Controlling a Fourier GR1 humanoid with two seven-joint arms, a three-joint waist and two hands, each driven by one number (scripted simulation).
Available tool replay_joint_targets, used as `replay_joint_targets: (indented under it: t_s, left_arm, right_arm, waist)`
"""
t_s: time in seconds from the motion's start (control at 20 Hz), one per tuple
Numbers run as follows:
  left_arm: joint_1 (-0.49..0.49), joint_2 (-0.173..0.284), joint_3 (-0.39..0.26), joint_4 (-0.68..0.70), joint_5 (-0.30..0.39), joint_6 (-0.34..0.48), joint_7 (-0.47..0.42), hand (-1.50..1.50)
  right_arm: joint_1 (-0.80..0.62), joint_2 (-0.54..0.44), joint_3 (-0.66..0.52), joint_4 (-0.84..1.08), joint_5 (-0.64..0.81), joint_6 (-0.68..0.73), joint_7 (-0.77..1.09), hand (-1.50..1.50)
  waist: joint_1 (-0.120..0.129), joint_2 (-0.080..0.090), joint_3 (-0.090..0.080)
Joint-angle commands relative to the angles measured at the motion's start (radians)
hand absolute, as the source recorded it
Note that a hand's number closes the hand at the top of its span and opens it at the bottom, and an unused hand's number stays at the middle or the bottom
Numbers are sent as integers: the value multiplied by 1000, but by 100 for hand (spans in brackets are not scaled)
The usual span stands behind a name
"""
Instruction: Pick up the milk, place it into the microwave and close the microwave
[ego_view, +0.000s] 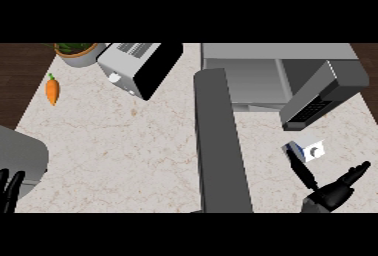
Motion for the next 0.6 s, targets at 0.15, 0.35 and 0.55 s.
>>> replay_joint_targets:
  t_s: [0.15, 0.35, 0.55]
  left_arm:
    - [2, -18, -3, -15, -14, 11, 12, -150]
    - [-24, 4, 31, 6, 17, 6, 18, -150]
    - [-24, 2, 19, -12, 20, 2, 43, -150]
  right_arm:
    - [-22, -43, -54, 157, -49, 237, -103, -150]
    - [-19, -44, 70, 121, -30, 454, -32, -150]
    - [-81, -13, 48, 200, -39, 538, -186, 150]
  waist:
    - [2, 0, 1]
    - [1, -2, 1]
    - [7, 2, 1]
